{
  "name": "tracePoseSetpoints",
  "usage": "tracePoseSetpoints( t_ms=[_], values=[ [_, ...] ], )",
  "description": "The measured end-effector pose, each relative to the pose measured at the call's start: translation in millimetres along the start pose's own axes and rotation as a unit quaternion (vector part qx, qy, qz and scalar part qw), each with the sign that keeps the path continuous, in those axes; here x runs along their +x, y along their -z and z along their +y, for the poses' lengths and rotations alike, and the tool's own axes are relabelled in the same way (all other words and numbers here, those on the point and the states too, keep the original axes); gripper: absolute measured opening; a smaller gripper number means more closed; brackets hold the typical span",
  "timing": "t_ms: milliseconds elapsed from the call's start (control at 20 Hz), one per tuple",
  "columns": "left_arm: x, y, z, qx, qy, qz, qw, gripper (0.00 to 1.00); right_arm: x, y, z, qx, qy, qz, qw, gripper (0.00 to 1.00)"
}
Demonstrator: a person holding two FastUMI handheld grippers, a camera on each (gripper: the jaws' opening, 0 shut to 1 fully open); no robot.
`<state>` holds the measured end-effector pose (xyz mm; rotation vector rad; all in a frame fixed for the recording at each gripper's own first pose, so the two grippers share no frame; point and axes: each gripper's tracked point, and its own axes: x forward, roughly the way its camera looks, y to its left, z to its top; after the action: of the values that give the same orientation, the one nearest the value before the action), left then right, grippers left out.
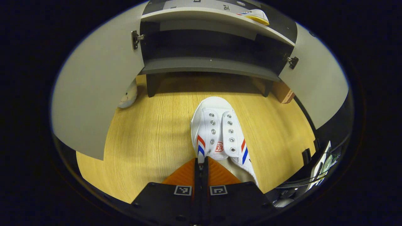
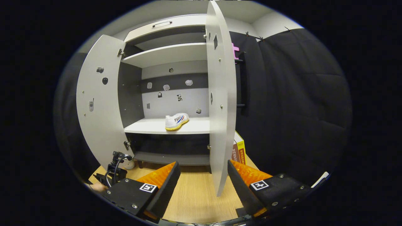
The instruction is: Grab one shoe with the right hand and put it into the shoe cabinet, grab the other shoe with the left hand and put it into the shoe cabinet; then close the right door with the right hand and the left door with the left hand.
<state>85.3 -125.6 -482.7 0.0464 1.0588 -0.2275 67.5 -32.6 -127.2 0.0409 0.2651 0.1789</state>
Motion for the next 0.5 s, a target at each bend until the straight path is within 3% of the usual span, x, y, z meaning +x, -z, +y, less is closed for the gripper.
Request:
tracePoseSetpoints(
  t_ms=[150,300,500],
  values=[
    [-23,-28,18,-0.022,0.013,-0.016,1.0,0.07,9,0,5,-0.005,-0.035,-0.001,0.999,0.93],
    [-53,-63,36,-0.016,0.0,-0.051,0.999,0.07,15,-4,6,-0.011,-0.061,-0.011,0.998,0.93],
    [-127,-142,57,-0.023,0.004,-0.083,0.996,0.07,19,-4,6,-0.015,-0.088,-0.015,0.996,0.93]
  ],
)
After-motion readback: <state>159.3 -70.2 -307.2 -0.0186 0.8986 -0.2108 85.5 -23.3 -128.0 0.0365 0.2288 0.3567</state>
